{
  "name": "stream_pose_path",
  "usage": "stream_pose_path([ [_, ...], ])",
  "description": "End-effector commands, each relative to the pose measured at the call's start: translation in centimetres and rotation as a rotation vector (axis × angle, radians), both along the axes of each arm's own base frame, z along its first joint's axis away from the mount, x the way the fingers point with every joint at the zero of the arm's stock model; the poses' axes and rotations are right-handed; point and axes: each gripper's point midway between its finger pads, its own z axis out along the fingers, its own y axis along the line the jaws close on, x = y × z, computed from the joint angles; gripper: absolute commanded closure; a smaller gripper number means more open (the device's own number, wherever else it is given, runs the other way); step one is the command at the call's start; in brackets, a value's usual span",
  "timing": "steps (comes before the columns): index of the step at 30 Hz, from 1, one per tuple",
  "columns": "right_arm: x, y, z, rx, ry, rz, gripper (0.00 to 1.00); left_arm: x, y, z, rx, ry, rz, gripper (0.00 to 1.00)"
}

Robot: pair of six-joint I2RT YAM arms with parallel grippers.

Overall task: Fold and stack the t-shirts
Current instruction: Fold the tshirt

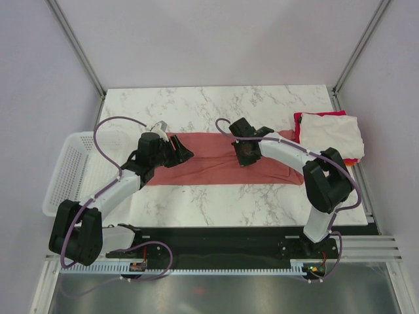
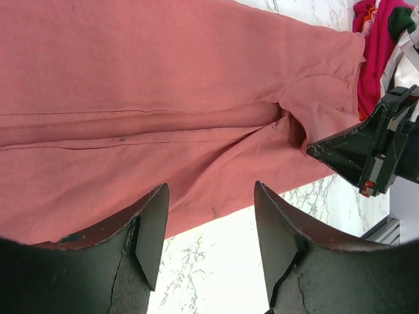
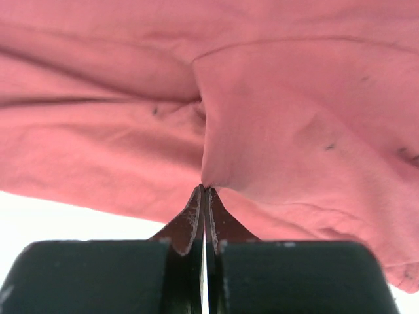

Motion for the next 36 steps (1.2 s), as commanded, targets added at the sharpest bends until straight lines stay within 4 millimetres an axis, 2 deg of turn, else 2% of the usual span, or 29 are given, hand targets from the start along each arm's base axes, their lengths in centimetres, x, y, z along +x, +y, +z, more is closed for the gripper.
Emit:
stream_pose_path([
  [1, -1.8, 1.0, 1.4, 0.058, 0.093, 0.027, 1.00, 0.6, 0.0, 0.9, -0.003, -0.049, -0.006, 0.38],
  [4, -2.2, 0.7, 1.5, 0.036, 0.128, 0.036, 1.00, 0.6, 0.0, 0.9, -0.006, -0.043, -0.009, 0.38],
  [8, -1.8, -0.4, 2.1, -0.037, 0.127, 0.019, 0.99, 0.5, -0.1, 0.9, -0.009, -0.041, -0.014, 0.38],
  [11, -2.0, -0.5, 2.1, -0.050, 0.148, 0.027, 0.94, 0.5, -0.1, 1.0, -0.008, -0.044, -0.015, 0.38],
  [13, -2.0, -0.3, 1.7, -0.056, 0.168, 0.038, 0.96, 0.5, -0.1, 1.0, -0.008, -0.045, -0.015, 0.38],
  [16, -1.6, 0.1, 1.7, -0.051, 0.170, 0.046, 0.65, 0.5, -0.4, 0.8, -0.011, -0.033, -0.025, 0.38],
  [21, -1.0, 0.3, 4.5, 0.028, 0.082, 0.036, 0.62, 0.3, -1.1, 1.0, -0.029, -0.037, -0.069, 0.38],
  [23, -0.5, -0.7, 5.1, 0.048, 0.056, -0.009, 0.63, 0.0, -1.7, 1.1, -0.044, -0.038, -0.095, 0.38],
  [24, -0.9, -1.8, 5.4, 0.053, 0.045, -0.031, 0.63, -0.3, -2.3, 1.2, -0.052, -0.038, -0.113, 0.38],
  [26, -0.2, -3.8, 5.5, 0.084, 0.014, -0.103, 0.63, -0.6, -3.4, 1.5, -0.065, -0.043, -0.137, 0.38],
  [27, -1.1, -5.2, 5.1, 0.094, 0.015, -0.135, 0.63, -1.2, -4.3, 1.4, -0.066, -0.039, -0.160, 0.38],
  [28, -0.2, -6.8, 5.1, 0.141, -0.008, -0.190, 0.65, -1.3, -4.8, 1.7, -0.070, -0.042, -0.167, 0.39],
  [29, -0.2, -7.8, 5.9, 0.176, -0.037, -0.221, 0.66, -1.6, -5.3, 1.6, -0.076, -0.032, -0.176, 0.39],
  [30, -1.2, -9.1, 4.5, 0.181, -0.016, -0.266, 0.66, -1.9, -5.8, 1.8, -0.081, -0.035, -0.191, 0.39],
  [31, -0.5, -10.8, 4.6, 0.205, -0.051, -0.333, 0.63, -2.1, -6.0, 1.9, -0.087, -0.032, -0.201, 0.39],
  [32, -0.6, -11.6, 4.8, 0.217, -0.068, -0.362, 0.61, -2.1, -5.9, 1.9, -0.081, -0.031, -0.201, 0.39],
  [33, -1.3, -11.9, 5.0, 0.244, -0.087, -0.395, 0.60, -2.1, -5.7, 2.2, -0.075, -0.039, -0.195, 0.38],
  [34, -1.0, -12.5, 5.3, 0.273, -0.117, -0.426, 0.57, -1.8, -5.2, 2.4, -0.051, -0.048, -0.170, 0.37],
  [35, -1.2, -12.7, 6.1, 0.295, -0.152, -0.444, 0.56, -2.0, -4.5, 1.9, -0.014, -0.026, -0.158, 0.37],
  [36, -2.0, -13.0, 5.2, 0.304, -0.144, -0.469, 0.55, -2.0, -3.9, 2.4, 0.004, -0.028, -0.137, 0.36],
])
